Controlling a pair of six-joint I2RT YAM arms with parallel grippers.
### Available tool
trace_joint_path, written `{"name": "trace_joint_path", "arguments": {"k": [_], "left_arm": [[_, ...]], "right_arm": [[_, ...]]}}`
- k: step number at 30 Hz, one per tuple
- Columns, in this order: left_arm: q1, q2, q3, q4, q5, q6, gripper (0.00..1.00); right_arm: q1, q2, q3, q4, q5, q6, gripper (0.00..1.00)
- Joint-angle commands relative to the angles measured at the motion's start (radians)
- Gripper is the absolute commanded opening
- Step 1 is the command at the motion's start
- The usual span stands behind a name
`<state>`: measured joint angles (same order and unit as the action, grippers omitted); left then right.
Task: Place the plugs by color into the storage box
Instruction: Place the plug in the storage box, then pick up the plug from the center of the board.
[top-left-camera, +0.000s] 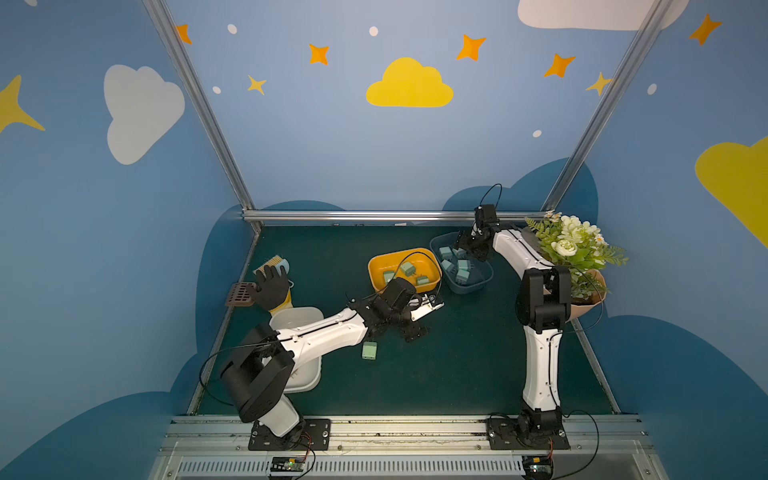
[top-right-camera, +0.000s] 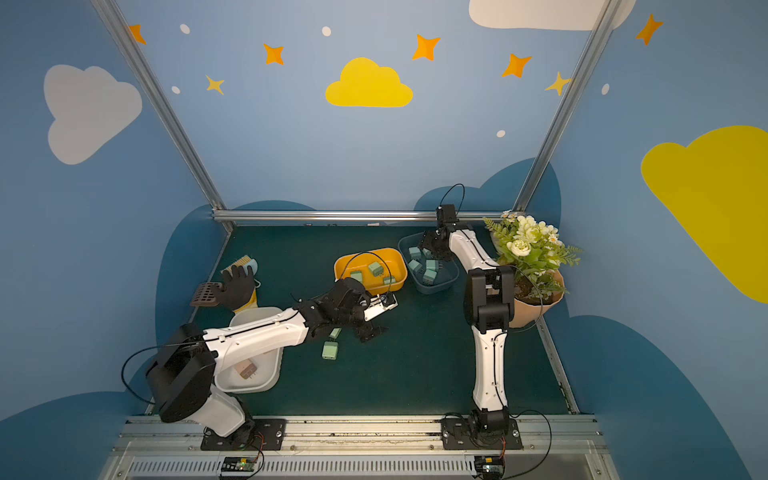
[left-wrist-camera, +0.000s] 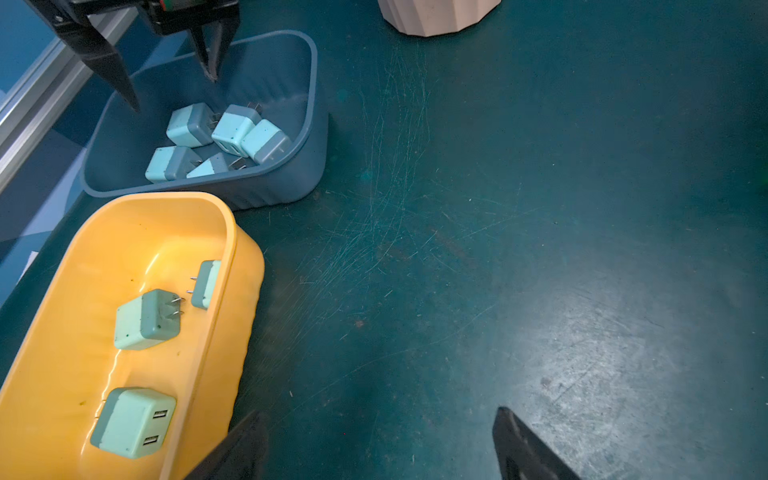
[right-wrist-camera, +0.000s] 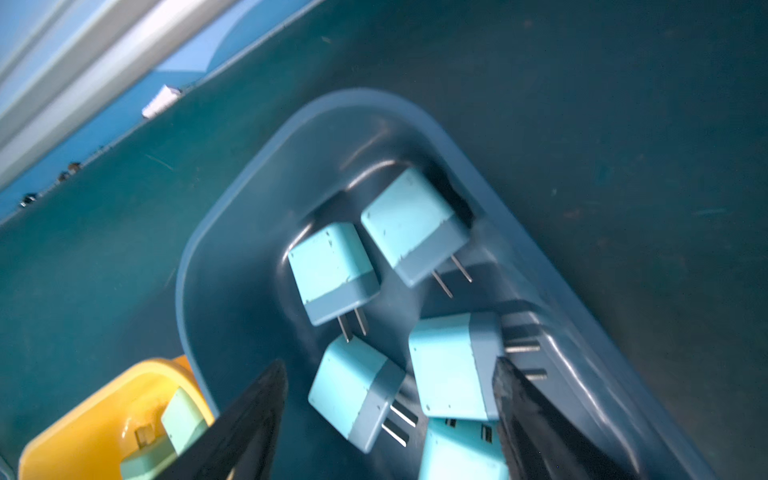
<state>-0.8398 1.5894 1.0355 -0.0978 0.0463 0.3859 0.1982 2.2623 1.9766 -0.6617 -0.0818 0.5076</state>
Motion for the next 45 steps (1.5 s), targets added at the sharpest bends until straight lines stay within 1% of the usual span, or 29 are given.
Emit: {"name": "trace_joint_path", "arguments": {"k": [1,8,14,21,23,28,34,37,42,45], "left_arm": [[-0.007,-0.022,0.005,-0.008,-0.046,0.005,0.86],[-0.021,-0.001,0.035,-0.036,-0.039,-0.036,0.86],[-0.061,-0.026,0.025,-0.037,-0.046,-0.004,0.86],[-0.062,-0.054,0.029,-0.033,-0.079,-0.048,0.86],[-0.059,-0.071,0.023,-0.019,-0.095,-0.097,0.86],[-0.049,-0.14,-0.071,0.004,-0.111,-0.251,0.84],[-0.05,-0.311,-0.176,-0.097,-0.099,-0.372,0.84],[-0.052,-0.41,-0.23,-0.163,-0.124,-0.444,0.83],[-0.051,-0.586,-0.331,-0.275,-0.186,-0.624,0.8],[-0.054,-0.662,-0.397,-0.312,-0.194,-0.724,0.79]], "right_arm": [[0.033,-0.115,-0.031,-0.042,0.011,-0.028,0.78],[0.094,-0.239,-0.183,0.034,0.008,-0.058,0.78],[0.105,-0.277,-0.216,0.032,-0.028,-0.047,0.78],[0.147,-0.419,-0.39,0.108,-0.028,-0.03,0.77],[0.167,-0.467,-0.45,0.134,-0.026,-0.036,0.77],[0.231,-0.551,-0.545,0.118,-0.034,-0.055,0.77],[0.348,-0.64,-0.66,0.141,0.01,-0.055,0.76],[0.408,-0.647,-0.684,0.142,0.014,-0.052,0.75],[0.503,-0.659,-0.704,0.136,0.023,-0.049,0.75],[0.558,-0.667,-0.717,0.141,0.039,-0.057,0.75]]}}
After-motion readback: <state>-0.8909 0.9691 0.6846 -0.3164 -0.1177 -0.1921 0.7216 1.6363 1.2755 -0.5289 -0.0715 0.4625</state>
